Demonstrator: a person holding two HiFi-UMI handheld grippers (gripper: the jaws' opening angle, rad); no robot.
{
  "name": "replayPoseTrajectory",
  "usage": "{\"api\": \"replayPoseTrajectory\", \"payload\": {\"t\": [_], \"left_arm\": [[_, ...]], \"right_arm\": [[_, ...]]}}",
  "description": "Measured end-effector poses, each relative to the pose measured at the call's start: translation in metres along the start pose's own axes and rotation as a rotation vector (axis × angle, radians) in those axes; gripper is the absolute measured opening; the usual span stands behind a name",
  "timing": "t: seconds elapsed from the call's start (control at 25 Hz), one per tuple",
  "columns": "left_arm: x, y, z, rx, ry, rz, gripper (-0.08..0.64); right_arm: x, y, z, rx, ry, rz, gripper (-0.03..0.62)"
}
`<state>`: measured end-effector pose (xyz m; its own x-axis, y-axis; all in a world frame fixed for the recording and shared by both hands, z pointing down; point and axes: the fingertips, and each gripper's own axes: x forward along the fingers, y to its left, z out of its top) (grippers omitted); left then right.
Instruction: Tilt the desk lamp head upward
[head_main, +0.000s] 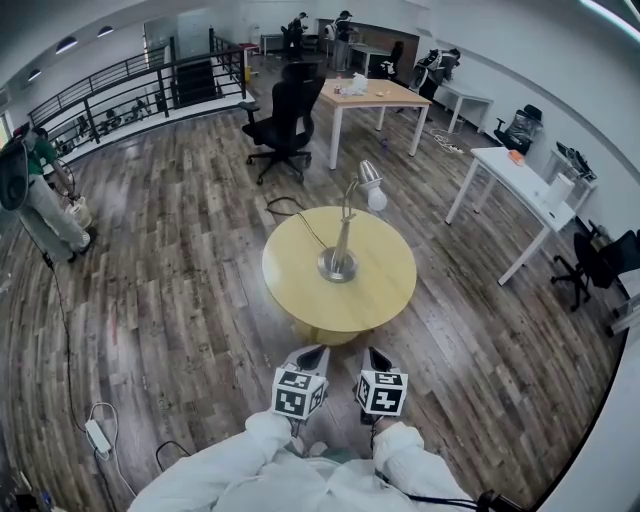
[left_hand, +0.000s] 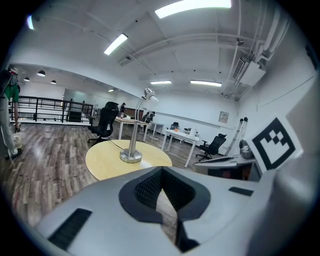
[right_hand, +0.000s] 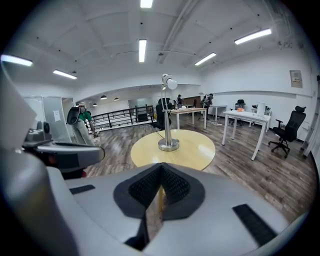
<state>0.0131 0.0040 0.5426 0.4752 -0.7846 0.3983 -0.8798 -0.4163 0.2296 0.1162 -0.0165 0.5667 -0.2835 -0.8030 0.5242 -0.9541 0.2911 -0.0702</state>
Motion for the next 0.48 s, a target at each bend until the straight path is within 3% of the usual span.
{"api": "replayPoseTrajectory", "payload": {"t": [0.48], "left_arm": [[0.008, -0.015, 0.001, 0.036, 0.015, -0.028, -0.002]], "right_arm": [[-0.003, -0.008, 0.005, 0.006, -0.012, -0.007, 0.012]]}}
